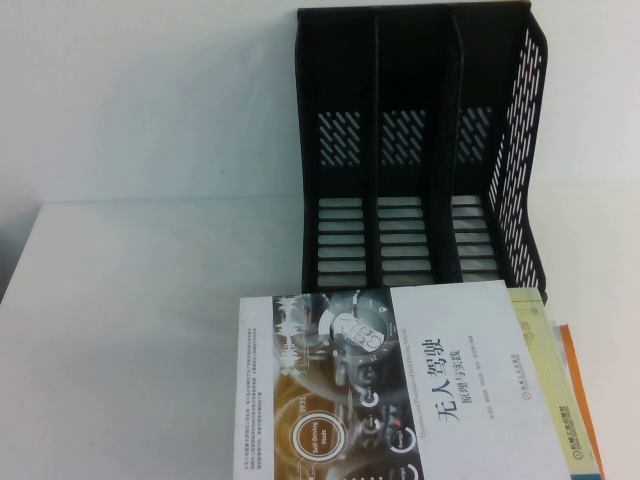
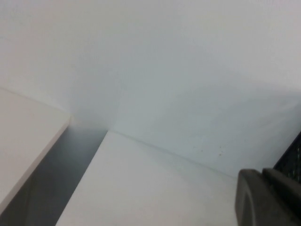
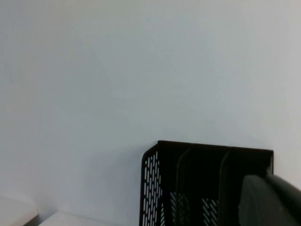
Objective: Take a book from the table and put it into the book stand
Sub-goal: Push book with right arm
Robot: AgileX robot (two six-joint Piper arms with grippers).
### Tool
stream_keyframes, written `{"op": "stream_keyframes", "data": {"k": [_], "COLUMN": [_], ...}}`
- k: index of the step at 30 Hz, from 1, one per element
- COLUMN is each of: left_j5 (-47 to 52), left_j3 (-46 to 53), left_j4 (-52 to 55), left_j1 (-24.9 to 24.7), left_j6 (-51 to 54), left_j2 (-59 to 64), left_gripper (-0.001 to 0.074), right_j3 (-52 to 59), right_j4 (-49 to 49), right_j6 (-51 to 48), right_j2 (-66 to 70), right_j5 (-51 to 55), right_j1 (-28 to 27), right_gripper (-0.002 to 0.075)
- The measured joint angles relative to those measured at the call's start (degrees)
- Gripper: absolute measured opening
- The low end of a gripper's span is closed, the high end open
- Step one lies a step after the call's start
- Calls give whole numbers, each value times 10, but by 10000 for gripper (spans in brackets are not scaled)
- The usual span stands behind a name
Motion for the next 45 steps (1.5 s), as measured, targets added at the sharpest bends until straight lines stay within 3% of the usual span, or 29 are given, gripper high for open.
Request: {"op": "stream_keyframes", "data": {"k": [5,12,14,19,22,27,33,40,45], "left_j5": [-7,30,51,95,100,120,146,214,237], "left_j3": [0,-29,-47,-83,-90,-91,-91,-91,-91], "left_j4": [-49,-101,-106,-106,-107,-129,-243,-490,-538], "left_j1": [0,0,0,0,-8,-24,-24,-24,-25], "left_j6": [77,209,245,335,346,346,379,579,606], "left_j2": [48,110,123,152,162,176,203,270,318], "left_gripper": [-4,-4,-4,-4,-4,-4,-4,-4,-4], "right_j3": [0,0,0,-7,-35,-66,-67,-67,-67], "right_j4": [-39,-368,-494,-859,-948,-871,-651,-455,-331], "right_j6": [-9,27,124,542,691,731,609,454,348], "right_j2": [15,63,84,133,155,183,208,217,250], "right_j5": [-21,-12,8,112,211,324,351,332,323], "right_j1": [14,14,14,14,14,14,14,14,14], "right_gripper": [-3,-3,-3,-3,-3,-3,-3,-3,-3]}}
